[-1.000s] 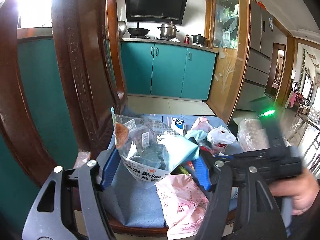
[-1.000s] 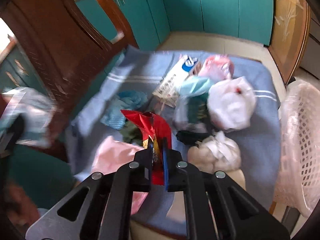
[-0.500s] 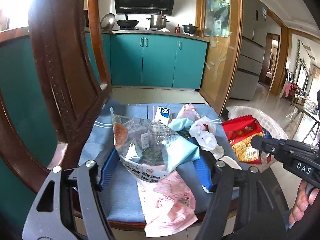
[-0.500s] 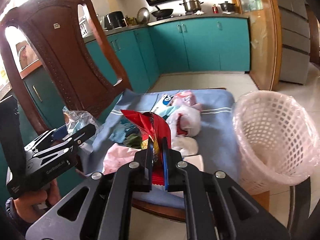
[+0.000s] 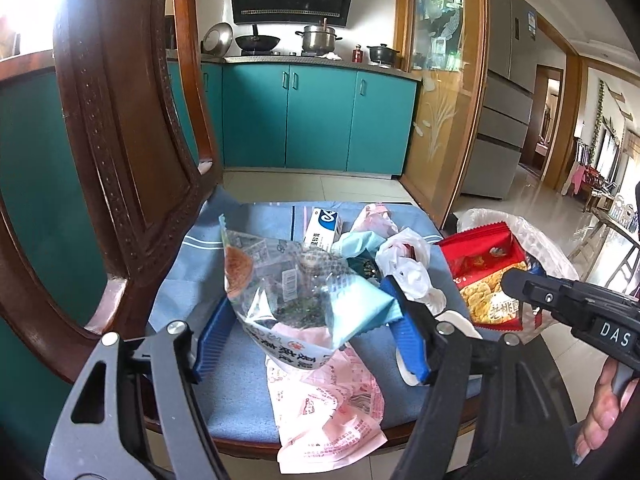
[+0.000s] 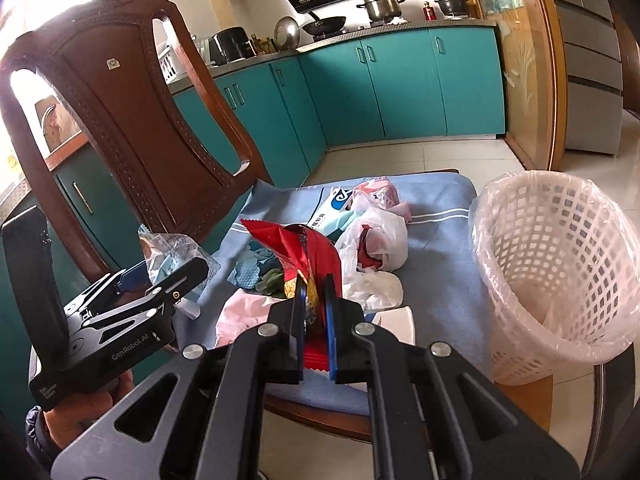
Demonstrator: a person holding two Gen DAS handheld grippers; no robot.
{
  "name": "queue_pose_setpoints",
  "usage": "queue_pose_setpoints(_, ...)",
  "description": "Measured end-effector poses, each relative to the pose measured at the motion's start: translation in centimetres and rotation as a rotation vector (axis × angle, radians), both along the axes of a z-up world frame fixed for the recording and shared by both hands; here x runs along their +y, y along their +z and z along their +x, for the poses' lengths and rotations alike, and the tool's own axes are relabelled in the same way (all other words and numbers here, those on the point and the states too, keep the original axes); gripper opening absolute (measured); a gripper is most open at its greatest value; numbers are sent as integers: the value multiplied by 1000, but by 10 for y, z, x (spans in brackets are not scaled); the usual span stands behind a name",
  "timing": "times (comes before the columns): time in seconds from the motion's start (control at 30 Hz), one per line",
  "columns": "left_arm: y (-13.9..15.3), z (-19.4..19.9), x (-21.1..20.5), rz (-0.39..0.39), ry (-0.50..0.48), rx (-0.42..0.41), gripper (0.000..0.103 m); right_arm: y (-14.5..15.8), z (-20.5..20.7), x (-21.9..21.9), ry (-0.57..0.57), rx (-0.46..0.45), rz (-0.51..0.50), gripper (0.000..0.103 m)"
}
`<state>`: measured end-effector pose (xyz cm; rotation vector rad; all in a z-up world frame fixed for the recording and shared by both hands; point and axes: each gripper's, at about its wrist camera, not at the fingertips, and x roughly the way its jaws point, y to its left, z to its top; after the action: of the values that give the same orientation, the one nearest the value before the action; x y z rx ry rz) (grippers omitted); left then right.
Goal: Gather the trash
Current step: 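Carry the red snack packet with the right gripper and drop it into the white wastebasket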
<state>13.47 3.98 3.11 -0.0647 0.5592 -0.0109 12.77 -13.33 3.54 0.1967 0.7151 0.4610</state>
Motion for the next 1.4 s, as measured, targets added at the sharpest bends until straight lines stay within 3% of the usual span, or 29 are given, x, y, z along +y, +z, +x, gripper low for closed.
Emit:
queue_pose_setpoints(1.17, -4, -3, 4, -13, 5, -1, 72, -5, 4, 10, 26, 19, -23, 9)
queue_pose_setpoints(1.3, -4, -3, 4, -14, 5, -1, 72, 0, 3, 4, -1, -8, -28, 9)
queue_pose_setpoints(1.4, -4, -4, 5, -12, 4, -1, 72, 11, 5, -15, -95, -72, -87, 9)
